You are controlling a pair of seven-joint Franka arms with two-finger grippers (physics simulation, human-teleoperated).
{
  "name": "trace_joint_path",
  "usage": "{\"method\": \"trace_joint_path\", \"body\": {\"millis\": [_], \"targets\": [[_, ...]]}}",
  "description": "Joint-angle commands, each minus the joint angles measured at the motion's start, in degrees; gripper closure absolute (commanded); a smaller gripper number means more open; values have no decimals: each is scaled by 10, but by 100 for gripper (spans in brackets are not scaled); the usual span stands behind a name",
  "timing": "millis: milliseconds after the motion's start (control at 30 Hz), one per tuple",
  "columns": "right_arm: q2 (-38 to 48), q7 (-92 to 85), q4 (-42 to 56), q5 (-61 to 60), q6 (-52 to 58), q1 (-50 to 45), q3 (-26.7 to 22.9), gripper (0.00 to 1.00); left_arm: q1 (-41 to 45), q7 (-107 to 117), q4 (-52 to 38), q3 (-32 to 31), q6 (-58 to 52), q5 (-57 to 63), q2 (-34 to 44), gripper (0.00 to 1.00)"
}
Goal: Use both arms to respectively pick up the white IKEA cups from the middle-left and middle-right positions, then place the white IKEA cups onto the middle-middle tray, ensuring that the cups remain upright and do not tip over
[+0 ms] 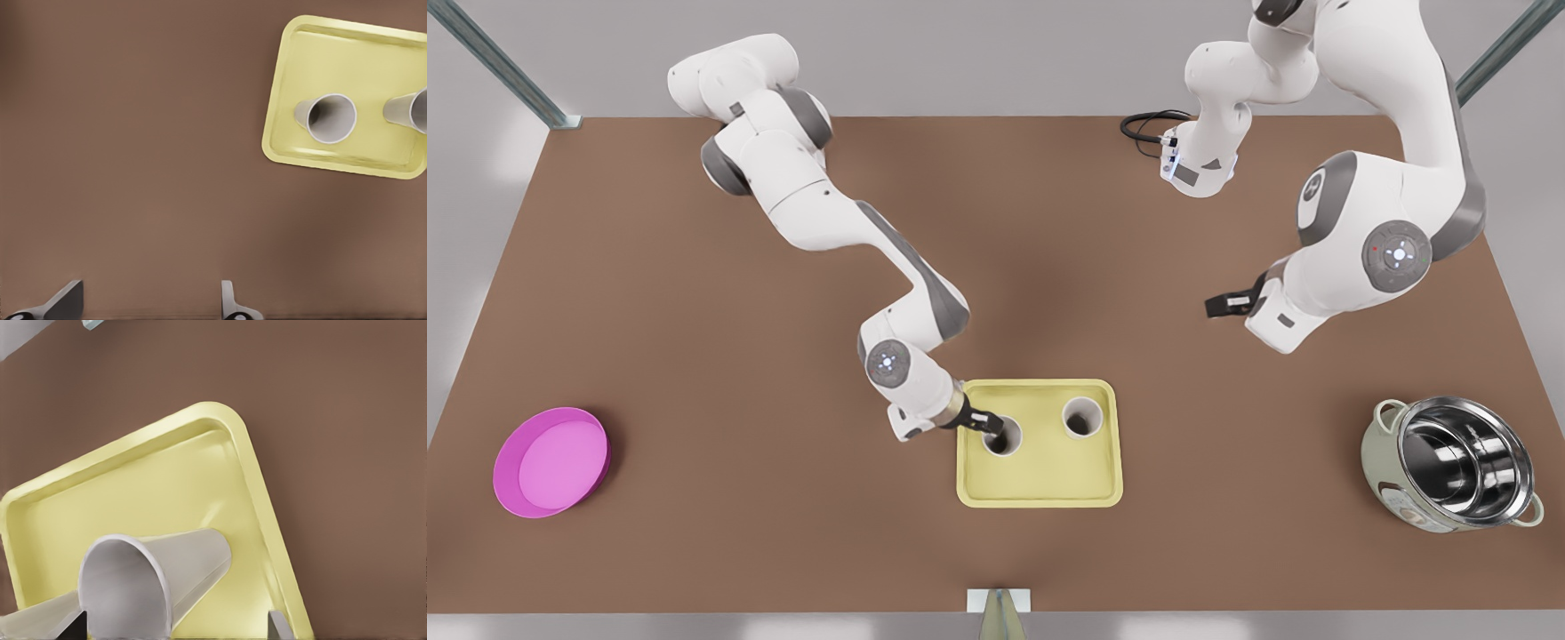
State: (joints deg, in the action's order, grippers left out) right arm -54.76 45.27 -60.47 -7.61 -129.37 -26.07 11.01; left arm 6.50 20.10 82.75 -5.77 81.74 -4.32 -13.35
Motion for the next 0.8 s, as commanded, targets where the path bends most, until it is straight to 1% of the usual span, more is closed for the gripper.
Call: {"method": "trace_joint_path", "body": {"millis": [0, 67, 167, 267, 333, 400, 433, 467, 500, 533, 600, 633, 700, 767], "targets": [[17, 47, -3, 0, 40, 2, 2, 0, -3, -67, -1, 0, -25, -3, 1, 0], [35, 44, -11, 4, 92, 13, 2, 0, -6, -67, -1, 0, -19, -2, -3, 0], [45, 34, -29, 4, 121, 23, 2, 0, -6, -67, -1, 0, -14, -2, -4, 0], [40, -125, -31, 4, 236, 84, 2, 0, -11, -66, -1, 1, -11, -3, -4, 0], [41, -269, -36, 9, 339, 153, 0, 0, -12, -66, -1, 1, -11, -3, -5, 0], [51, -379, -45, 15, 404, 215, -5, 0, -20, -67, -1, 1, -4, -3, -5, 0], [97, -410, -54, 43, 469, 230, -34, 0, -21, -66, -1, 1, -4, -4, -5, 0], [147, -447, -78, 112, 487, 233, -40, 0, -22, -67, 0, 1, -4, -6, -5, 0], [214, -463, -117, 122, 487, 220, -71, 0, -21, -67, -1, 0, -4, -4, -5, 0], [268, -483, -116, 117, 483, 219, -90, 0, -27, -67, -1, -2, -12, -6, -4, 0], [363, -477, -140, 122, 482, 219, -91, 0, -25, -66, -1, -10, -13, -6, -4, 0], [399, -467, -177, 120, 478, 219, -91, 0, -28, -67, -1, -10, -11, -5, -5, 0], [432, -443, -220, 130, 475, 219, -91, 0, -30, -66, -1, -10, -11, -6, -5, 0], [437, -444, -225, 130, 475, 226, -92, 0, -30, -67, -1, -9, -11, -5, -5, 0]]}}
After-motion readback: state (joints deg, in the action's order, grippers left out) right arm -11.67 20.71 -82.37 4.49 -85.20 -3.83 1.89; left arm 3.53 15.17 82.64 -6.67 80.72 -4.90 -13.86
